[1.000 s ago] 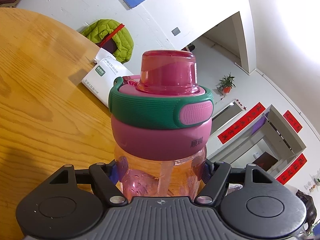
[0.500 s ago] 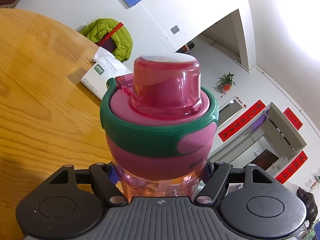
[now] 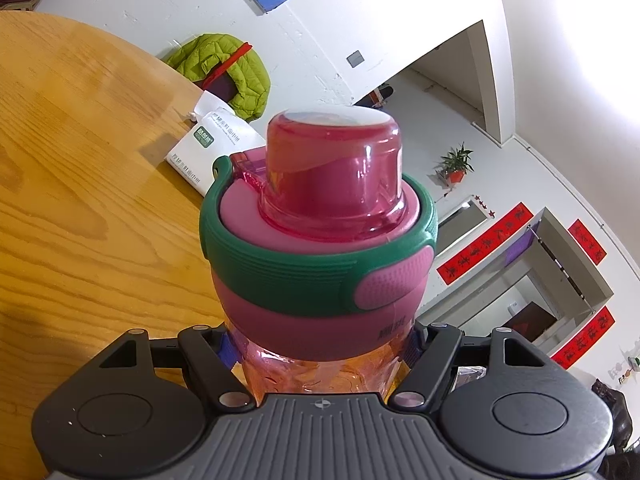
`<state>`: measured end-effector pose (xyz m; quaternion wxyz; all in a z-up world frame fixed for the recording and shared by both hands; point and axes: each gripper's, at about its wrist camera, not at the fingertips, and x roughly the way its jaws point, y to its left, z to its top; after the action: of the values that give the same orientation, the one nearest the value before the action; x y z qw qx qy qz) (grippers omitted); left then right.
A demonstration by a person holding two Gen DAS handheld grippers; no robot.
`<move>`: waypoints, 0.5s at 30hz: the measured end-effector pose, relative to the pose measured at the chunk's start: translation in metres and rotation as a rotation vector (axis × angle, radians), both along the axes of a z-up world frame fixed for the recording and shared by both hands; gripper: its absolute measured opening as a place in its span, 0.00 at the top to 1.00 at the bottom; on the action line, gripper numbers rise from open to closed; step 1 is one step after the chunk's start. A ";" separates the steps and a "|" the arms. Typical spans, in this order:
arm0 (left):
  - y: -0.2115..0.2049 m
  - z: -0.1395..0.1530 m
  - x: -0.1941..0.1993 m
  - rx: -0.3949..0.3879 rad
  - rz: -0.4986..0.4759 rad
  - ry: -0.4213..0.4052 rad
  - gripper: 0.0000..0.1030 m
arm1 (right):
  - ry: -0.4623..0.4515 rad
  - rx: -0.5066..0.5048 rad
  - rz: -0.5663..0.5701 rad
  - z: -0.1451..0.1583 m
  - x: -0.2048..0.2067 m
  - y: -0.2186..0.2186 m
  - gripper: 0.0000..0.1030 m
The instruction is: Clean container
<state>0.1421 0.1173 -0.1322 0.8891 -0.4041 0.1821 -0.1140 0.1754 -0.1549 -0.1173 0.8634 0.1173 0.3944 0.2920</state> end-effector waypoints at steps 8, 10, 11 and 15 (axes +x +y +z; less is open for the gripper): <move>0.002 0.000 -0.001 -0.003 -0.004 0.001 0.31 | 0.070 0.100 -0.146 -0.027 0.058 -0.018 0.66; 0.002 -0.001 0.000 -0.006 -0.004 0.003 0.31 | 0.092 0.116 -0.088 -0.031 0.054 -0.013 0.66; 0.003 -0.001 0.000 -0.007 -0.004 0.004 0.31 | 0.103 0.124 -0.059 -0.034 0.051 -0.011 0.66; 0.003 0.001 0.000 0.002 -0.004 0.002 0.31 | 0.083 0.108 -0.073 -0.035 0.051 -0.010 0.66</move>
<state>0.1421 0.1199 -0.1315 0.8891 -0.4030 0.1839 -0.1152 0.2264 -0.1651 -0.1523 0.8487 0.1899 0.4092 0.2761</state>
